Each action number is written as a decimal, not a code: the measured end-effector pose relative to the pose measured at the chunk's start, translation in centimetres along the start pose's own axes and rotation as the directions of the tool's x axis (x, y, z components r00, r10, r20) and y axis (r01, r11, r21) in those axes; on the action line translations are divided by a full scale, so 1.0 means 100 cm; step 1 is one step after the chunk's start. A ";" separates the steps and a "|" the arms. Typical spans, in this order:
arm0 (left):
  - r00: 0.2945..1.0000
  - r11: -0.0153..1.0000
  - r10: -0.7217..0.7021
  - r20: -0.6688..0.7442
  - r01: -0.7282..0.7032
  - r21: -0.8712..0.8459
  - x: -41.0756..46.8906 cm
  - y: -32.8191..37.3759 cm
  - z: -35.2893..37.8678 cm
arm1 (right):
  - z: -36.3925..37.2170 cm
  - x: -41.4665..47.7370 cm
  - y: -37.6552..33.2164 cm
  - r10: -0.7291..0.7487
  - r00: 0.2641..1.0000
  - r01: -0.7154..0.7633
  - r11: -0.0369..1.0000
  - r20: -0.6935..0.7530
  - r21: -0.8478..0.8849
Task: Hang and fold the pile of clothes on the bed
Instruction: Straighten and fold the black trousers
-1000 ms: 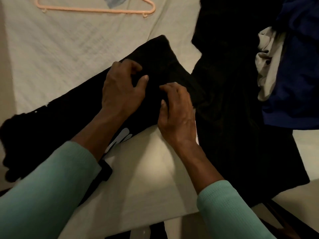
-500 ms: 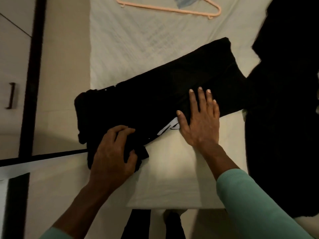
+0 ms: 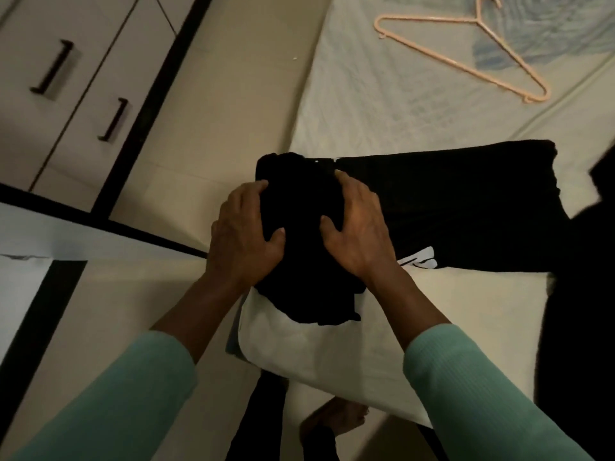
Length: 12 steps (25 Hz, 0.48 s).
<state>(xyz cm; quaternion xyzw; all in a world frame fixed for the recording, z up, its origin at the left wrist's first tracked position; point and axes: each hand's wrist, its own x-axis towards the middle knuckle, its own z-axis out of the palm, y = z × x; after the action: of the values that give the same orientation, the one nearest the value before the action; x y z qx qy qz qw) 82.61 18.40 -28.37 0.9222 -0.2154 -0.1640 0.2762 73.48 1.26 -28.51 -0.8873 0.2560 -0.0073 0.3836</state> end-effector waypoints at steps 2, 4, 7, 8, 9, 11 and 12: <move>0.960 0.940 -0.270 0.072 0.279 -0.198 0.016 -0.004 -0.003 | 0.005 0.014 -0.009 0.144 0.985 -0.149 0.987 0.091 0.057; 0.899 0.815 -0.417 0.134 0.435 -0.382 0.019 -0.011 0.000 | 0.013 0.019 -0.008 0.213 0.974 -0.218 0.974 0.072 0.061; 0.899 0.703 -0.396 0.189 0.429 -0.567 0.011 -0.023 0.008 | 0.024 0.026 0.002 0.311 0.950 -0.294 0.925 -0.036 0.242; 0.908 0.668 -0.373 0.189 0.404 -0.625 0.009 -0.025 0.008 | 0.024 0.028 0.004 0.349 0.936 -0.308 0.881 -0.053 0.360; 0.921 0.654 -0.350 0.169 0.369 -0.661 0.007 -0.026 0.007 | 0.023 0.028 0.006 0.377 0.924 -0.311 0.840 -0.068 0.444; 0.953 0.681 -0.267 0.142 0.291 -0.672 0.002 -0.032 0.002 | 0.019 0.024 0.008 0.371 0.920 -0.278 0.841 -0.123 0.464; 0.965 0.725 -0.207 0.159 0.260 -0.637 0.000 -0.034 -0.001 | 0.018 0.022 0.009 0.360 0.922 -0.267 0.856 -0.140 0.442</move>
<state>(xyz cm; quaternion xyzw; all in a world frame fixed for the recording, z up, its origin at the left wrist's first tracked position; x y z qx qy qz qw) 83.66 21.04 -30.32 0.7803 -0.0372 -0.2973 0.5489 75.42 0.97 -30.79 -0.7253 0.4308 -0.0955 0.5284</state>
